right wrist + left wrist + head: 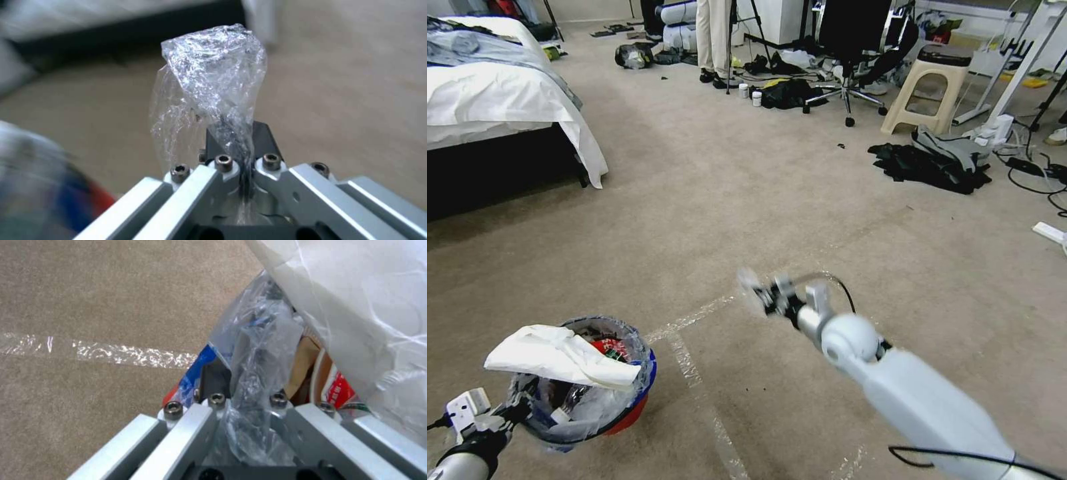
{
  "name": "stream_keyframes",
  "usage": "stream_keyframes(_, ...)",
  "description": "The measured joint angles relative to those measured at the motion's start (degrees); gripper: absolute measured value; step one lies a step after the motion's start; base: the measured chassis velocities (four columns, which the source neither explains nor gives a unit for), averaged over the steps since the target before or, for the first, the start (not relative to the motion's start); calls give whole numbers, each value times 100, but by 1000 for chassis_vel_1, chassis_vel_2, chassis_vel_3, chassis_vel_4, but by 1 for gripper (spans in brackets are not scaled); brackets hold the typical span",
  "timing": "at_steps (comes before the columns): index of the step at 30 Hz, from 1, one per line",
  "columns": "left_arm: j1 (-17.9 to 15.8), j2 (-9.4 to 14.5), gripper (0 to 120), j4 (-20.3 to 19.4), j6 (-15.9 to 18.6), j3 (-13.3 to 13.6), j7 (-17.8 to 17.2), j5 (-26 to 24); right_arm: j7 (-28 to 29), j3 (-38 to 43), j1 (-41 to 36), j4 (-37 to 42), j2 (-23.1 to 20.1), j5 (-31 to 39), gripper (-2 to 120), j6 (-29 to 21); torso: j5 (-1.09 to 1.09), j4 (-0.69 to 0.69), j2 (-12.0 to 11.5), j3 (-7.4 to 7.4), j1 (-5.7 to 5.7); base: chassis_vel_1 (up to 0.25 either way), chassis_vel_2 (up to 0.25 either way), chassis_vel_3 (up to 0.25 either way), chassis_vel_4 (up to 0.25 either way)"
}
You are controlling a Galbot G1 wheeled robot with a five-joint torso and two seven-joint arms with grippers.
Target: Pick up the trash bin and place the garbage on the floor into it.
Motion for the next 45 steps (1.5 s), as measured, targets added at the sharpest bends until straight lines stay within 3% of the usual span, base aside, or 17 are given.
stream_keyframes(2, -1, -17, 1, -21, 4, 2, -2, 19, 133, -423, 519, 427, 215, 657, 0, -164, 0, 0, 0, 0, 0, 0, 0, 0, 0)
stream_keyframes(10, -9, -44, 1, -35, 11, 1, -11, 39, 800, -1311, 1376, 711, 904, 1643, 0, -640, -1, 1, 0, 0, 0, 0, 0, 0, 0)
stream_keyframes(14, -58, -58, 1, -21, 15, -3, -26, 43, 1599, -1922, 1910, 787, 1437, 2341, 0, -1147, -1, 1, 0, 0, 0, 0, 0, 0, 0)
stream_keyframes(17, -83, -58, 1, 8, 17, -12, -30, 38, 2097, -2111, 1992, 873, 1556, 2638, 0, -1484, -1, 1, 0, 0, 0, 0, 0, 0, 0)
stream_keyframes(22, -129, -41, 1, 52, 24, -25, -36, 15, 2486, -2401, 1966, 712, 1631, 2698, 0, -1727, 0, 1, 0, 1, 0, 0, 0, 0, 0)
stream_keyframes(45, -157, -3, 1, 142, 36, -30, -37, -25, 2418, -2958, 1743, -188, 1954, 2141, 0, -1689, 1, 0, 0, 1, 0, 0, 0, 0, 0)
